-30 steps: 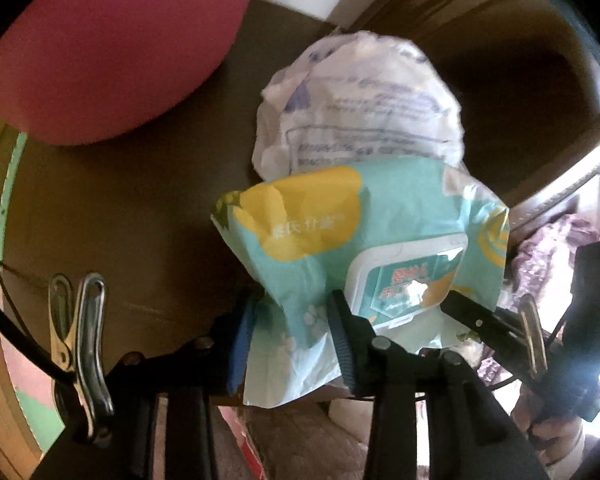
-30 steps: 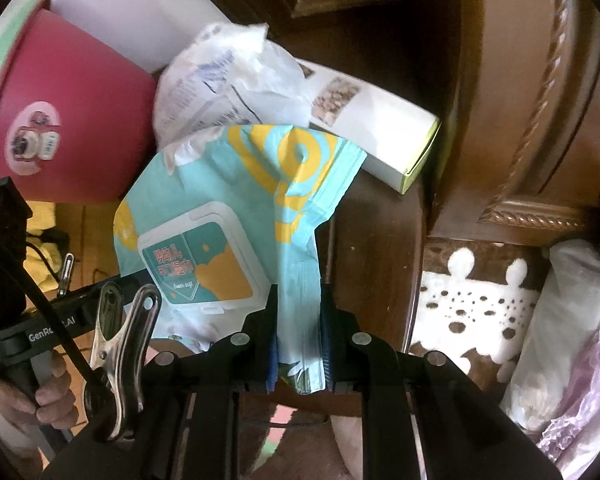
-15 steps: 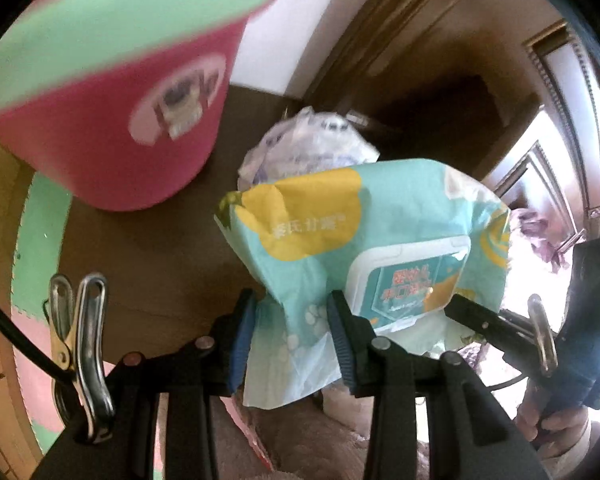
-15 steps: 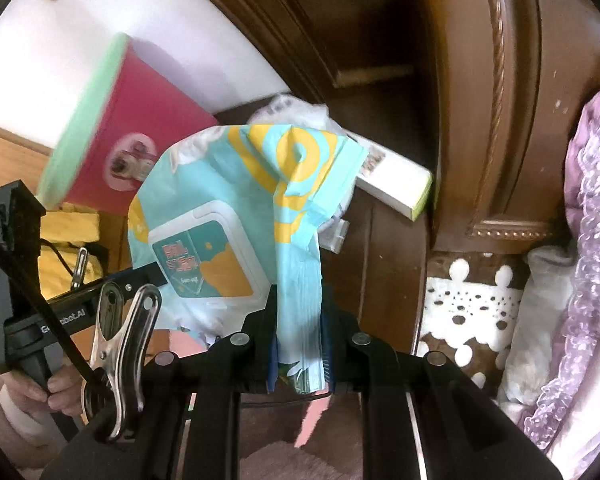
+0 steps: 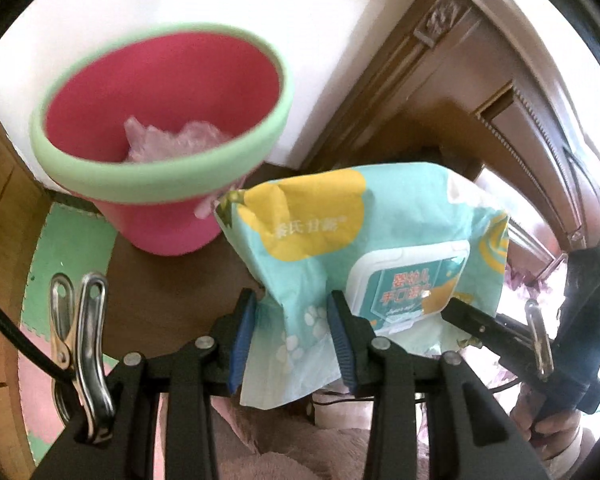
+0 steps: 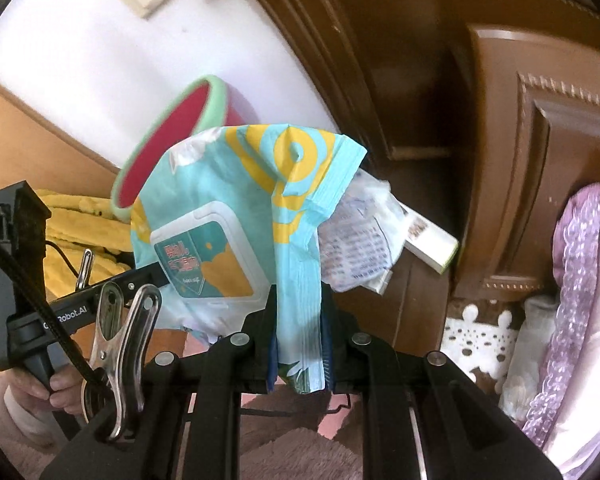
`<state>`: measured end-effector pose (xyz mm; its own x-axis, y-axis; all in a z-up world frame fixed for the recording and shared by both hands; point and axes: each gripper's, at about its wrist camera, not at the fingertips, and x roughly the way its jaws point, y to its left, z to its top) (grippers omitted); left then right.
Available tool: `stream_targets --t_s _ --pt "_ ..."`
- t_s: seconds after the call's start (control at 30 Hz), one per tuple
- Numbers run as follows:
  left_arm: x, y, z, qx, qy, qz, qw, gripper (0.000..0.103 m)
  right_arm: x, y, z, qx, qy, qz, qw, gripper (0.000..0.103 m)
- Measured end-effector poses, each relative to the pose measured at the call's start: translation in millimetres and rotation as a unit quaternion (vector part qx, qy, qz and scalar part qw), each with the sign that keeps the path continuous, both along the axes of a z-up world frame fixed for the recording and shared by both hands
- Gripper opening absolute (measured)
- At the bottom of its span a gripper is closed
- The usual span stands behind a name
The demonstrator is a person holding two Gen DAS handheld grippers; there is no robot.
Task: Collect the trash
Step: 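Carry the teal wipes pack toward the red bin with both tools, then hold the teal wipes pack above the bin opening with both tools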
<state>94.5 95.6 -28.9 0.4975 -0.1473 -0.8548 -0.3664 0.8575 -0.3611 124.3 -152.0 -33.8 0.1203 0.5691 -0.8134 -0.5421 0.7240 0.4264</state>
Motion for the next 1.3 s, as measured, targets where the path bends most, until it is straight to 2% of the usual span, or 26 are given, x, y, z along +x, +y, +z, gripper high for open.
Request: stream_targets --t_s 0.23,0.67,0.9,1.3 --pt "-12 23 34 0.016 -0.034 0.002 0.9993 0.038 -5 21 25 0.017 -0.023 -0.002 1.0 0.019" --pt "-15 85 63 0.028 -0.07 0.015 0.997 0.038 -9 91 60 0.03 -0.068 -0.001 0.997 0.019" --pt "-6 118 62 0.019 -0.075 0.016 0.9969 0.038 -4 124 62 0.024 -0.078 -0.003 0.997 0.019" --pt "22 176 41 0.004 -0.065 0.01 0.9978 0.038 16 180 52 -0.003 -0.073 -0.017 0.997 0.019"
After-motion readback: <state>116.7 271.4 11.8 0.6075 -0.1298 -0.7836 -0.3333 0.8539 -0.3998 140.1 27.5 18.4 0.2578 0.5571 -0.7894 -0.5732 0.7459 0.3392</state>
